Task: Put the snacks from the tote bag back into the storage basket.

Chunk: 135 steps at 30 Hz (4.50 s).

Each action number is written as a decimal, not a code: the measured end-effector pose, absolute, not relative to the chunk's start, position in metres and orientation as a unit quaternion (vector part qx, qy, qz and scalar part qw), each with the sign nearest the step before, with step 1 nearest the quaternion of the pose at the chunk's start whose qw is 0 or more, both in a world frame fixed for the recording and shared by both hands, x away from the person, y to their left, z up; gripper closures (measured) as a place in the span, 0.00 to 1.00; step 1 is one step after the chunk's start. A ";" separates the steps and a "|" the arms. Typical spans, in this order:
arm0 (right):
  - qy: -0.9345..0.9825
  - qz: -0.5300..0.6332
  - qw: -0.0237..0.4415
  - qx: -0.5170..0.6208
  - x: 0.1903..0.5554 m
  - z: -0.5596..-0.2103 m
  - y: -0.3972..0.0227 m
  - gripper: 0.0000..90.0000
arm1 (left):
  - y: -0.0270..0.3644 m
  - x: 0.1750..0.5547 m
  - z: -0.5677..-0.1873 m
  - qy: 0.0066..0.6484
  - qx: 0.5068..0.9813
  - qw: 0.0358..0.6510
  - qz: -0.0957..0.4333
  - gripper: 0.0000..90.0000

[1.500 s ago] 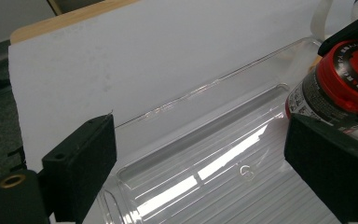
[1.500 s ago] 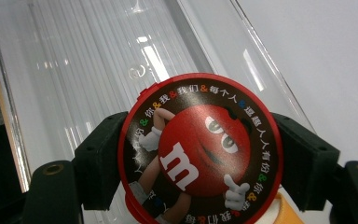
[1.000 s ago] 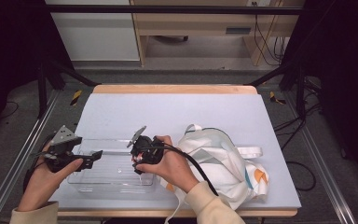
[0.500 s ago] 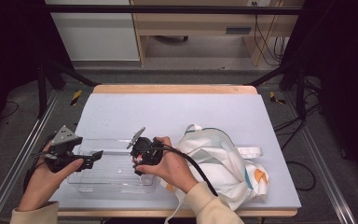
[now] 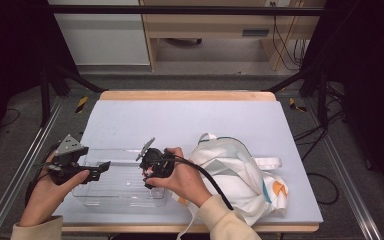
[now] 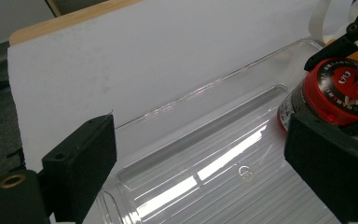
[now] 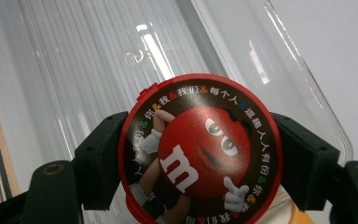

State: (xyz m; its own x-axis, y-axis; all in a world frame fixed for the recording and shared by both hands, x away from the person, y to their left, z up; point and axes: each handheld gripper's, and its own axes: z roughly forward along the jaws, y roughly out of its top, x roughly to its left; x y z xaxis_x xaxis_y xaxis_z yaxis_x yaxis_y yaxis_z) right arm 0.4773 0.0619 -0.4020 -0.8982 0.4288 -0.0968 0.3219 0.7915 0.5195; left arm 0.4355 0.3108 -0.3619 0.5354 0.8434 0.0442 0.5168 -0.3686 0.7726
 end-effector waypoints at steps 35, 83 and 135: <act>0.943 0.246 0.087 0.209 0.482 -0.412 0.063 0.28 | 0.311 0.436 -0.362 0.427 0.797 0.364 0.222 0.10; 0.861 0.388 0.169 0.284 0.442 -0.340 -0.045 0.11 | 0.302 0.438 -0.367 0.417 0.808 0.355 0.217 0.08; 0.760 0.418 0.232 0.440 0.453 -0.326 -0.192 0.08 | 0.330 0.437 -0.363 0.436 0.780 0.379 0.240 0.07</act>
